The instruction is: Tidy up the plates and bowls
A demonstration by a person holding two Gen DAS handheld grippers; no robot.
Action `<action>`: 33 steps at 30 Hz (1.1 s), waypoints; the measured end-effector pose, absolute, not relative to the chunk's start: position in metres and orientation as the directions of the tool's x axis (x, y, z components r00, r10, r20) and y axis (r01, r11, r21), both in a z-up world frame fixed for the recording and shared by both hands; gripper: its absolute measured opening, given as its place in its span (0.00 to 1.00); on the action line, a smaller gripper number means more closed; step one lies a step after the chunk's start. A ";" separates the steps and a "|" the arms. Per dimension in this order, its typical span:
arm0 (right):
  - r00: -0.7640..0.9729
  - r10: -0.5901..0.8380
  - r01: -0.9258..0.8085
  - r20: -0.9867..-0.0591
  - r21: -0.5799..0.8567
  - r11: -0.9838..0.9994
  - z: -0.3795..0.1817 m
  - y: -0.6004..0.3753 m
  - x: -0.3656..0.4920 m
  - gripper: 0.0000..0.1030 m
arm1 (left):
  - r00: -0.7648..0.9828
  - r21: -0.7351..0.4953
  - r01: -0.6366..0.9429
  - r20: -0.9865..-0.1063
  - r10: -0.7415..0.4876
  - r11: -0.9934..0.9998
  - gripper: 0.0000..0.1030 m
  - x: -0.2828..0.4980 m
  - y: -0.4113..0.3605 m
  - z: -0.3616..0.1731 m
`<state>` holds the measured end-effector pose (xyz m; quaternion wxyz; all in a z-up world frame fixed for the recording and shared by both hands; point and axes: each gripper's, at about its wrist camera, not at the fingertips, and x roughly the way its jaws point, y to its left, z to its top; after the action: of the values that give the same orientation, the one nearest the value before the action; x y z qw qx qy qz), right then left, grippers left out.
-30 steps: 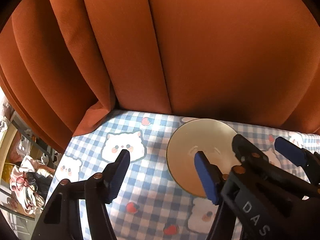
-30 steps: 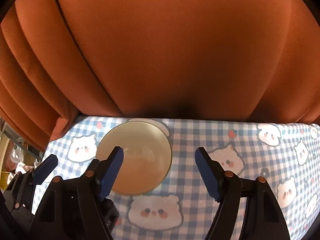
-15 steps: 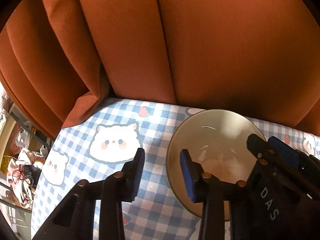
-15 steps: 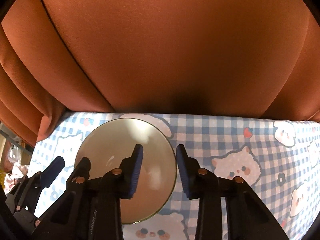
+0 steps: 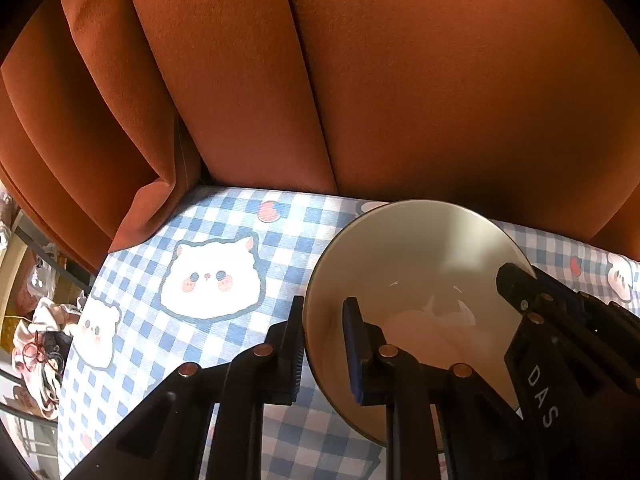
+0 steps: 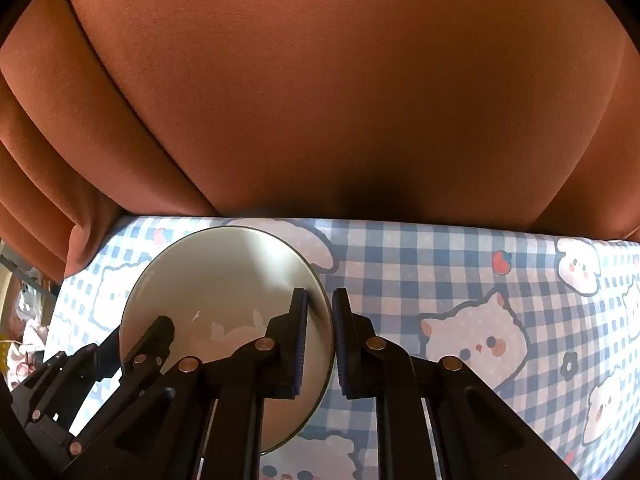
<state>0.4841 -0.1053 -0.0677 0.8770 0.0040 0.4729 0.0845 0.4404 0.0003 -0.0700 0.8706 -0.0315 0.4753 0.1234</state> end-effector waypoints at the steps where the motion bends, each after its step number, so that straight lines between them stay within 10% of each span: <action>1: 0.534 0.155 -0.146 -0.831 0.090 0.985 -0.067 -0.106 0.484 0.15 | 0.517 0.063 -0.243 -0.836 0.185 0.968 0.15 0.440 0.000 -0.070; 33: 0.604 0.122 -0.104 -0.788 0.074 0.992 0.022 -0.107 0.411 0.15 | 0.599 0.021 -0.198 -0.789 0.138 0.980 0.15 0.367 0.006 0.019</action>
<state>0.4110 -0.1072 0.0218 0.8954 0.0105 0.4407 0.0631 0.3666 0.0057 0.0191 0.8935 -0.0344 0.4378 0.0940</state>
